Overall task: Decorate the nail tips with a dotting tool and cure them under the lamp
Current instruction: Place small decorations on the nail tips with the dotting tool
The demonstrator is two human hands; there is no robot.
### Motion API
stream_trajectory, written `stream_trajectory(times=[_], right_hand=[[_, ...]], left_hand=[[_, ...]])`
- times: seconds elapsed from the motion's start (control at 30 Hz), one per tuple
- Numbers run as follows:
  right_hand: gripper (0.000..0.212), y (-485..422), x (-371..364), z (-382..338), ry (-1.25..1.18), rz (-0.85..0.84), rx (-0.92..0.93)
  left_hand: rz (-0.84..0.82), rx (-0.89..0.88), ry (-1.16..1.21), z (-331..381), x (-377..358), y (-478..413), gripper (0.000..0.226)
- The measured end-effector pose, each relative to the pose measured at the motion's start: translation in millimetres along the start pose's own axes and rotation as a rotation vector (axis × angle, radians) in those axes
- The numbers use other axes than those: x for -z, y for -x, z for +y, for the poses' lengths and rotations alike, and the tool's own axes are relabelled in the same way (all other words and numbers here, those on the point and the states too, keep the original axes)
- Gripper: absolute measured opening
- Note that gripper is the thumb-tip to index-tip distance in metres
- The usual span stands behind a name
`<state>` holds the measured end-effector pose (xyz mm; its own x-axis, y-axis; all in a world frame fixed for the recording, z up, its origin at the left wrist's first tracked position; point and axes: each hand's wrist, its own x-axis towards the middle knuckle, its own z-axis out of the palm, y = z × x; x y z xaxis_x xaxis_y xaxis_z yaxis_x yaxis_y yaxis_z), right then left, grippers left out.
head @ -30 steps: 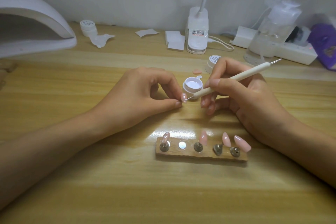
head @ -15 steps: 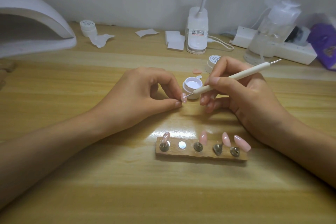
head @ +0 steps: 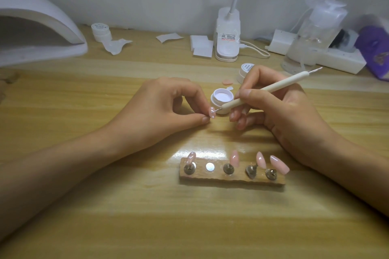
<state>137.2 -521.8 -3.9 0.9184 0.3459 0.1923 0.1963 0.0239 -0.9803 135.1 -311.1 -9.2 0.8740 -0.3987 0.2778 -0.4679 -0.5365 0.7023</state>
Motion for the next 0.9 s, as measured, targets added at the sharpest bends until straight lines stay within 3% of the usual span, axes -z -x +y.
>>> stream_trajectory(times=[0.9], right_hand=[[0.019, 1.7, 2.6, 0.5, -0.066, 0.018, 0.104]], left_hand=[[-0.006, -0.022, 0.028, -0.1, 0.0, 0.4, 0.019]])
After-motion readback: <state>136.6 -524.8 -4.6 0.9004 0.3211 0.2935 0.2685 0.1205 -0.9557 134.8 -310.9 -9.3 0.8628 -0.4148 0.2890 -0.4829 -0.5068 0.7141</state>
